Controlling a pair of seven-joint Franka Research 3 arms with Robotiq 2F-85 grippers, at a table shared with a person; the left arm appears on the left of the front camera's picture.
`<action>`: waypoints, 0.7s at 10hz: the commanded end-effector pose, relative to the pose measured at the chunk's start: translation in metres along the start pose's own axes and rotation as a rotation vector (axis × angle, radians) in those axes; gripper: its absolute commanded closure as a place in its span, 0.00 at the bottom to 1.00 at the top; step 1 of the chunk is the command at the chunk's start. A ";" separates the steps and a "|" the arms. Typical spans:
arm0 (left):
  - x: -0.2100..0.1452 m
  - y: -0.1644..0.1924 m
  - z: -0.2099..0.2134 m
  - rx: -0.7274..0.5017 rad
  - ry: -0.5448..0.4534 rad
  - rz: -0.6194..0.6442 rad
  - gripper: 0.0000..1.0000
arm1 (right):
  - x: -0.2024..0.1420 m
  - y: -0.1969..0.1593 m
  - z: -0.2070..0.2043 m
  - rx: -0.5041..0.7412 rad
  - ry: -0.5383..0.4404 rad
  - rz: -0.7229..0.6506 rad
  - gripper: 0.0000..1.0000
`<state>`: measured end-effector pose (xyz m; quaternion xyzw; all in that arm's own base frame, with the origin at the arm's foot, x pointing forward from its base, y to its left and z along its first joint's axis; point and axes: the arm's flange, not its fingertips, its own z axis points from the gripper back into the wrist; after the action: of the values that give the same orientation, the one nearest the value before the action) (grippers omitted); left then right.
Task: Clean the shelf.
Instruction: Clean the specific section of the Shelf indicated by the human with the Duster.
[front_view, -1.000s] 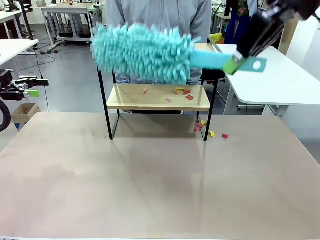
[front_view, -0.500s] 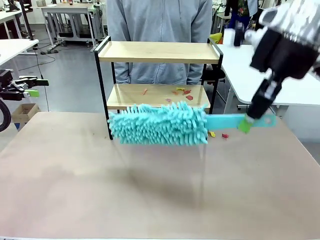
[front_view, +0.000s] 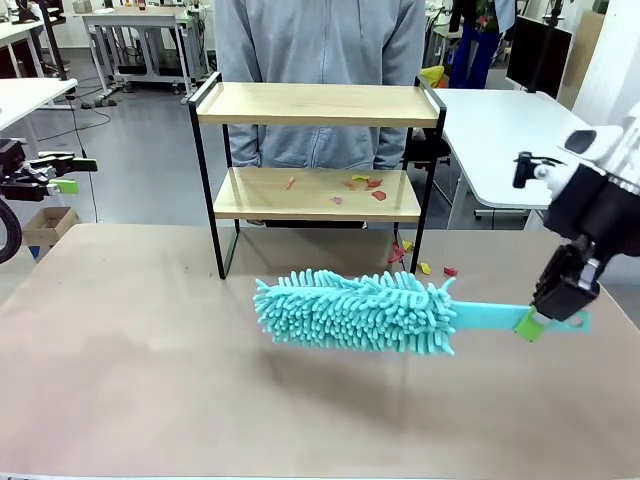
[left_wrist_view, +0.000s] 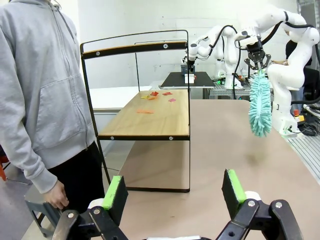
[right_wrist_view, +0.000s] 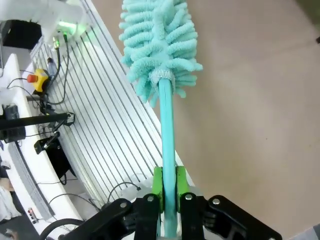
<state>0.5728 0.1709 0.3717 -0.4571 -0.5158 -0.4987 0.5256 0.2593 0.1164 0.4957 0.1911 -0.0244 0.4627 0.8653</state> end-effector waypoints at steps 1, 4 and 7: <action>0.003 -0.001 0.000 0.001 -0.001 -0.006 0.00 | -0.012 -0.012 0.000 -0.021 -0.023 0.034 0.87; 0.003 -0.001 0.000 0.001 -0.001 -0.006 0.00 | -0.004 -0.004 0.001 -0.001 -0.008 -0.002 0.87; 0.003 -0.001 0.000 0.001 -0.001 -0.006 0.00 | -0.004 -0.004 0.001 -0.001 -0.008 -0.002 0.87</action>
<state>0.5728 0.1709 0.3717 -0.4571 -0.5158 -0.4987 0.5256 0.2620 0.1094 0.4920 0.1948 -0.0254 0.4632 0.8642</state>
